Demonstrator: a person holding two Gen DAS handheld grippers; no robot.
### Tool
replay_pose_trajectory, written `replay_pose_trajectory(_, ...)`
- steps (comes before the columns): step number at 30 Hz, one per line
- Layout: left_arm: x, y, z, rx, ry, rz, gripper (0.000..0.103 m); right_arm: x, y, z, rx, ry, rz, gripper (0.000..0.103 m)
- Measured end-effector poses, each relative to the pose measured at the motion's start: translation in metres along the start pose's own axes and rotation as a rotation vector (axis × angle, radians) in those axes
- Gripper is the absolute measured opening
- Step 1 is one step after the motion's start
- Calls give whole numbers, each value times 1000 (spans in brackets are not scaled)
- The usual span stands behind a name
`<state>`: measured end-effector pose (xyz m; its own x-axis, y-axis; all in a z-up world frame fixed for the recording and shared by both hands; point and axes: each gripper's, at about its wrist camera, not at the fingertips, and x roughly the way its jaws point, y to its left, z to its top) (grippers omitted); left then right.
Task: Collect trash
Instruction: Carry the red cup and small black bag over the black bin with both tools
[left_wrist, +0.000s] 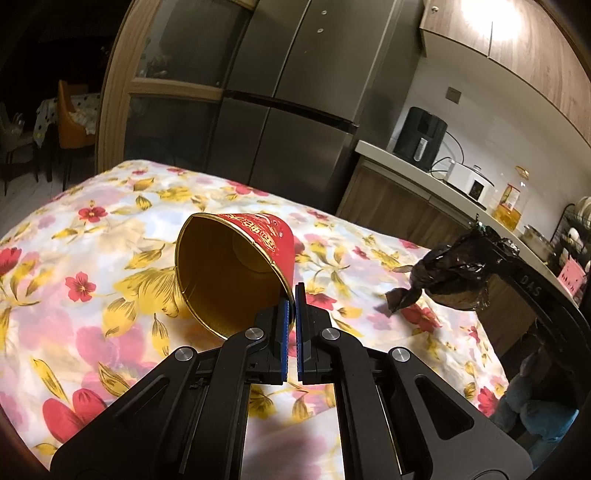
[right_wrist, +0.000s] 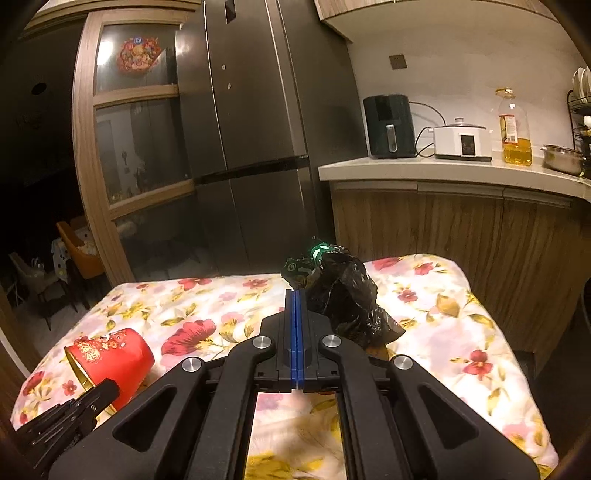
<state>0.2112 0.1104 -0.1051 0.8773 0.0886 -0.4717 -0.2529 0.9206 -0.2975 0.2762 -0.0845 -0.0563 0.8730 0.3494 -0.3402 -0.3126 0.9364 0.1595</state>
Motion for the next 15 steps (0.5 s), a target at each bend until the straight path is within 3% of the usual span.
replay_pose_trajectory(15, -37, -37, 5, 71, -52, -60, 2, -63, -18, 9, -3, -81, 3, 1)
